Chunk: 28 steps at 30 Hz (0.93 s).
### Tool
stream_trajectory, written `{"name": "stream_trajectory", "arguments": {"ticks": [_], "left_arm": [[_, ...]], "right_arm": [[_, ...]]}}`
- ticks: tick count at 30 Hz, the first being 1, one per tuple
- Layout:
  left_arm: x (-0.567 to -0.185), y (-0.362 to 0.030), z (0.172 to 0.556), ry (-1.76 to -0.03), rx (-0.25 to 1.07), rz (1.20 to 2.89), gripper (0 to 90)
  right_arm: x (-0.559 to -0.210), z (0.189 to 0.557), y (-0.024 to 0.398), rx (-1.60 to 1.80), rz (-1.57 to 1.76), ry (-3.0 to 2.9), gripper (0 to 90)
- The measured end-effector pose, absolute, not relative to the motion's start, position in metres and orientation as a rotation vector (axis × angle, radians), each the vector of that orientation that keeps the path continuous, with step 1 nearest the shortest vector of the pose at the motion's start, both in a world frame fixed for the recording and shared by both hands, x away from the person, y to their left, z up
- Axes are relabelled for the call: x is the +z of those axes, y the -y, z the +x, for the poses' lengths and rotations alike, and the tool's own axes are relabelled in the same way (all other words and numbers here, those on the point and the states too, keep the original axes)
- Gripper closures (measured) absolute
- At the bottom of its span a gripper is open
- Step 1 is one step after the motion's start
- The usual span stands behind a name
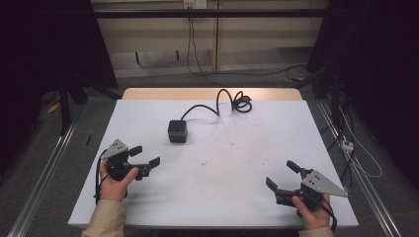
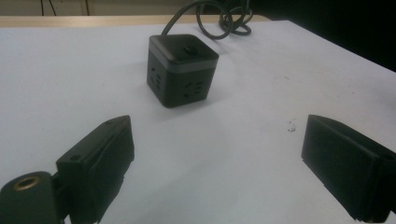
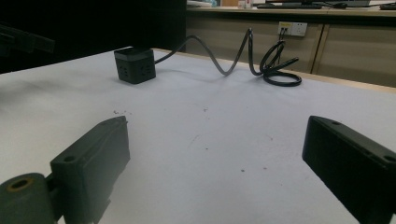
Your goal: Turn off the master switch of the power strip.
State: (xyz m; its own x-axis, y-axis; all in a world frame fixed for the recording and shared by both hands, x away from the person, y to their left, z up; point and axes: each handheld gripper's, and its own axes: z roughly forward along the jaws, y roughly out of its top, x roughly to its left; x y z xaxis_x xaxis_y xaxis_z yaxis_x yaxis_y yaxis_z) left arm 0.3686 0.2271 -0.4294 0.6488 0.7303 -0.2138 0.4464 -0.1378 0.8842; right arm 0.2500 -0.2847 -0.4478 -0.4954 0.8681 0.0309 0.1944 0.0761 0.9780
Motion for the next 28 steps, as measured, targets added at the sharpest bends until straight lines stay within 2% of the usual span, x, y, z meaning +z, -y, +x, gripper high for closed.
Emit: {"name": "stream_trajectory", "arguments": {"ticks": [28], "left_arm": [[-0.439,-0.238,0.351,-0.951,0.356,1.819,8.9]], "right_arm": [[-0.449,0.251,0.284,1.458,1.058,-1.769,6.7]]}}
